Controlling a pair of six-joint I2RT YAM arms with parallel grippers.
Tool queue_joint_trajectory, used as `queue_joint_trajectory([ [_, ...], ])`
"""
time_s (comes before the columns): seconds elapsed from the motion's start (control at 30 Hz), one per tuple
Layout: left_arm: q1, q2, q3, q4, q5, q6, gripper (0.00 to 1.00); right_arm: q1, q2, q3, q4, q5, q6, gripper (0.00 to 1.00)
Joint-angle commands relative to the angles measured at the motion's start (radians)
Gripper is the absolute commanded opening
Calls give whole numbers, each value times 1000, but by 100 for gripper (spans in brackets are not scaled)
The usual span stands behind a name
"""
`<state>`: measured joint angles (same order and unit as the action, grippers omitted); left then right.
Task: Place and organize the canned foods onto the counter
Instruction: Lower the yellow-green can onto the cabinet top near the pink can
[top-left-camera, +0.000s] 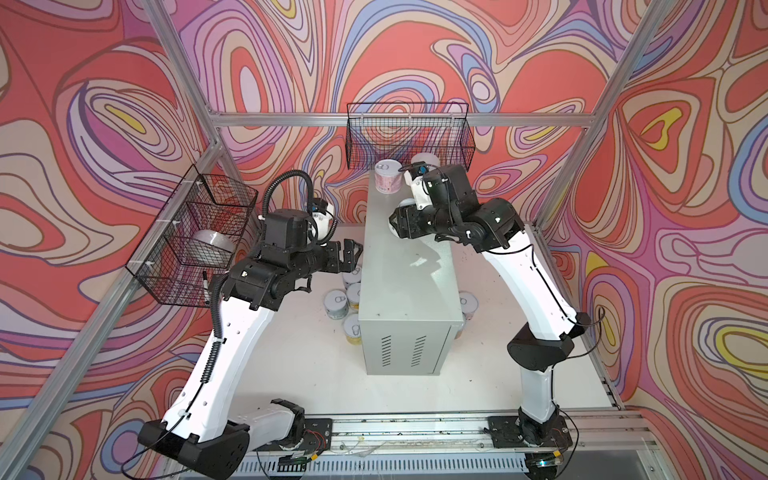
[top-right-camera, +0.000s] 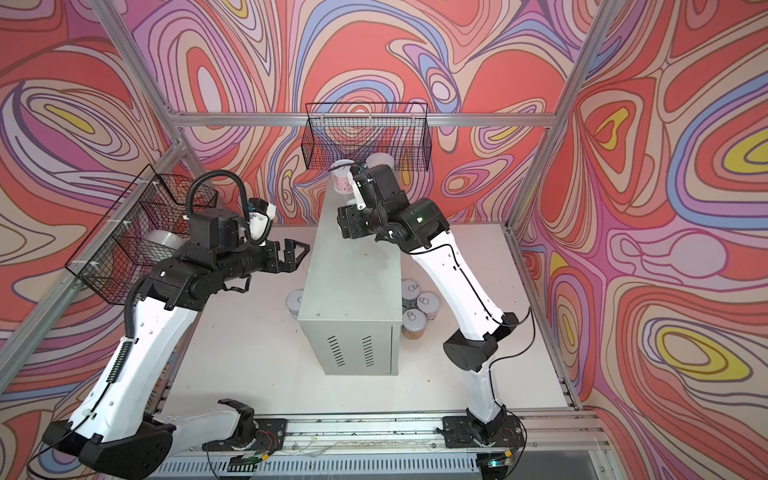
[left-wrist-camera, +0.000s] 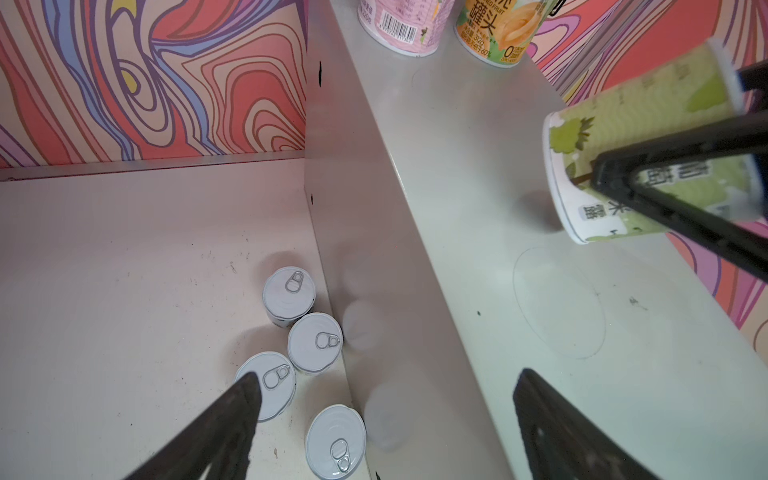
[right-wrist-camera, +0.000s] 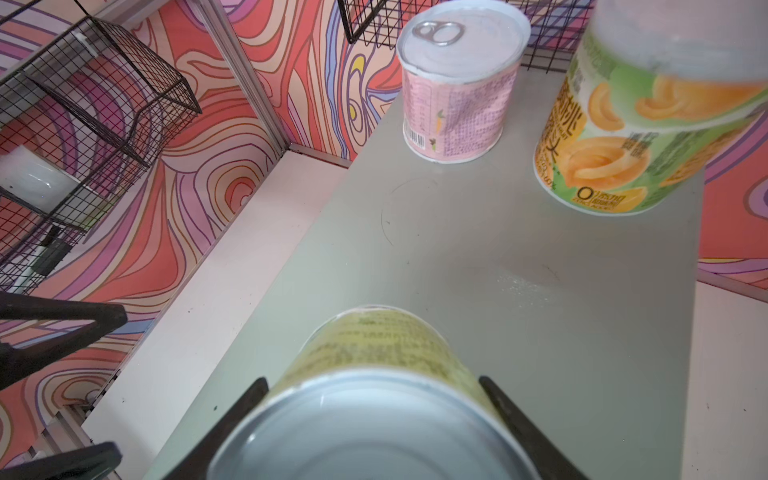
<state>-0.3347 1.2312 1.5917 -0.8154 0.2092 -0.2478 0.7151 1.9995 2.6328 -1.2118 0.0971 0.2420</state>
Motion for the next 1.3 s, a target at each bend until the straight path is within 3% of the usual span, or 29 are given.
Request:
queue_joint_trajectory([
  [0.0, -7, -1, -8, 36, -10, -8, 95, 7, 21, 26, 63, 13, 11, 39],
  [0.13, -6, 7, -3, 42, -12, -3, 95, 7, 25, 21, 78, 15, 11, 49],
  [0.23, -6, 17, -1, 52, -5, -6, 95, 7, 29, 15, 94, 13, 10, 63],
  [0.33, -8, 28, 0, 61, 2, -8, 95, 7, 32, 15, 107, 19, 6, 71],
  [0.67, -11, 59, 3, 71, 5, -8, 95, 7, 43, -9, 158, 4, 11, 86],
  [0.97, -12, 53, 8, 92, 1, -4, 97, 7, 13, -34, 238, 13, 16, 91],
  [1.27, -59, -3, 7, 146, -30, 1, 97, 0, -115, -82, 359, 32, -5, 92],
])
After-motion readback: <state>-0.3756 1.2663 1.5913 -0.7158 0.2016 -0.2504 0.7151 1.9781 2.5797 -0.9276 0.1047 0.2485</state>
